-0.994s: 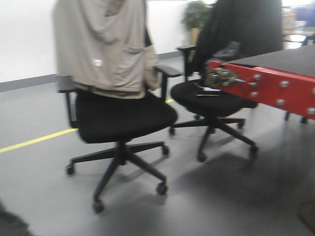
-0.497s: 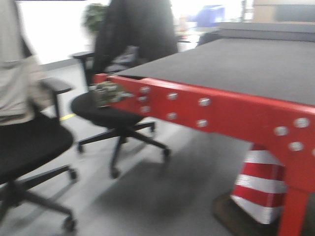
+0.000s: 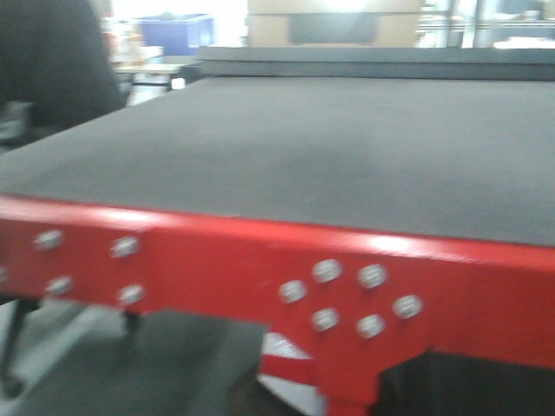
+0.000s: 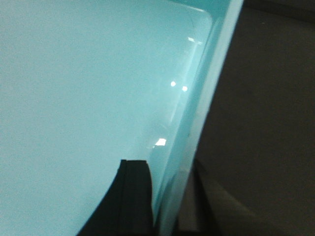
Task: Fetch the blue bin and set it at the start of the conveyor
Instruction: 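Carry the bin with both grippers while driving to the grey conveyor table, then hold the bin above the conveyor's near end with both grippers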
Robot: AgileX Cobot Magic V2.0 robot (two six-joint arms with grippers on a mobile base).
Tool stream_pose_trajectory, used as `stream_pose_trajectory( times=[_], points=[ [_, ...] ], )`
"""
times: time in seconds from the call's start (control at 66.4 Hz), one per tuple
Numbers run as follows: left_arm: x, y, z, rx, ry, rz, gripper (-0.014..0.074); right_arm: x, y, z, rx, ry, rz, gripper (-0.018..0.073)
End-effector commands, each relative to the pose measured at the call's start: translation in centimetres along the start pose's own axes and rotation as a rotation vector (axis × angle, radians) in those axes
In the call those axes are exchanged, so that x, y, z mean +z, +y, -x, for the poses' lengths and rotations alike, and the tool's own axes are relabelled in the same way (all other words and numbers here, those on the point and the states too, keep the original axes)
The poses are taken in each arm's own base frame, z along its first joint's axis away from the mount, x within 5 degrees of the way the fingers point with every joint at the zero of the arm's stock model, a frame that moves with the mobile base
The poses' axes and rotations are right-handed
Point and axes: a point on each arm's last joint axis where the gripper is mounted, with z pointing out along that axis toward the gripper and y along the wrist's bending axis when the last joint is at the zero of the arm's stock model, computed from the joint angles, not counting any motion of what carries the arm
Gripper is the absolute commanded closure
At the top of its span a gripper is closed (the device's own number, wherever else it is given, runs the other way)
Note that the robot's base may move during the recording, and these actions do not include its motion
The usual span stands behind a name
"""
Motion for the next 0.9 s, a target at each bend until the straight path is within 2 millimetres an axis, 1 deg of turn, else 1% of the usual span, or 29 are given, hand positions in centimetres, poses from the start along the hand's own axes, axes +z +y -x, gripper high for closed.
stream_pose_trajectory(
  times=[0.0,0.889],
  points=[
    [-0.77,-0.62,1.01,-0.038,-0.088,-0.060,0.0707,-0.68,0.77,0.63,-0.005,-0.068,0.070,0.0712],
    [-0.77,-0.62,1.01,-0.038,-0.088,-0.060,0.0707,-0.68,0.79,0.63,-0.004,-0.067,0.072,0.0712]
  ],
)
